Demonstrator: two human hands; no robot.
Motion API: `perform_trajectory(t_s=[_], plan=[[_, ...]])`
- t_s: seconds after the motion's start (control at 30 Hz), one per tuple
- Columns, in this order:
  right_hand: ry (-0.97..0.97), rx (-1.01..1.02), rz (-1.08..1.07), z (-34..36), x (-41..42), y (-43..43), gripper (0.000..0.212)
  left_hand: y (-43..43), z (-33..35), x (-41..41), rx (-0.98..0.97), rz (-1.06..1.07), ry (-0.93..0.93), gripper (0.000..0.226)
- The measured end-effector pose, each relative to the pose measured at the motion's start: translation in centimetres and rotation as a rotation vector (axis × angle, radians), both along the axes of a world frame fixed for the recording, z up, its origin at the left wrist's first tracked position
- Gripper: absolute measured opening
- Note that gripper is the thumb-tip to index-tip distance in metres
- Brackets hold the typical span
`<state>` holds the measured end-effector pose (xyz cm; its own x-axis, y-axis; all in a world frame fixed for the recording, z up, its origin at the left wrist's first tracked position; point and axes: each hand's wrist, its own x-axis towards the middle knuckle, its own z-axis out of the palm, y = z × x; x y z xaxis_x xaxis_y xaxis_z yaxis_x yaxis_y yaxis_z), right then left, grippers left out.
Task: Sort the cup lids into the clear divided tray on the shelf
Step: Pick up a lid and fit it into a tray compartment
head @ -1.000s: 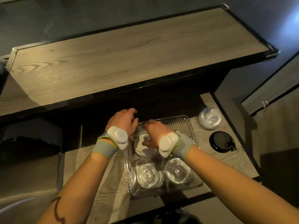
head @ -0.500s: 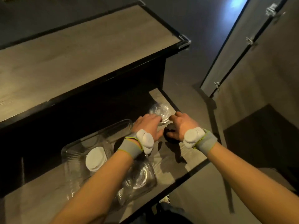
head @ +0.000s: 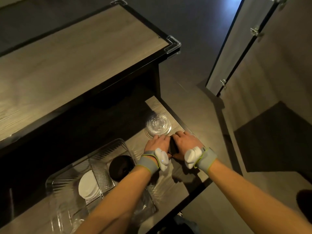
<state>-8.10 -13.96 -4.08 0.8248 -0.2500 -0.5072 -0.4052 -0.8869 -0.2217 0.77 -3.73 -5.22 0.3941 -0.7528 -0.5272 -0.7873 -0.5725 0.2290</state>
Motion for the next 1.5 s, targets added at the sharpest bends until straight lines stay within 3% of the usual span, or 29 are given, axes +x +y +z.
perform_trajectory(t_s=[0.17, 0.43, 0.73, 0.93, 1.17, 1.5], plan=[[-0.008, -0.032, 0.038, -0.1, -0.1, 0.0, 0.066, -0.2, 0.4, -0.1, -0.004, -0.014, 0.002, 0.058], [-0.085, -0.078, 0.053, 4.6, -0.3, 0.0, 0.075, 1.3, 4.9, 0.4, -0.177, -0.034, -0.043, 0.062], [-0.261, -0.125, 0.18, 11.3, 3.4, 5.5, 0.084, 9.5, 11.5, 3.9, -0.32, 0.102, -0.119, 0.06], [-0.298, -0.099, 0.278, 12.3, 6.3, 11.4, 0.086, 17.4, 12.3, 7.1, -0.191, 0.29, -0.193, 0.059], [-0.092, -0.023, 0.389, 9.3, 8.1, 16.7, 0.074, 23.4, 10.2, 8.4, -0.062, 0.45, -0.184, 0.048], [0.244, -0.073, 0.344, 4.1, 11.3, 19.1, 0.056, 24.4, 9.3, 8.5, -0.106, 0.434, -0.158, 0.043]])
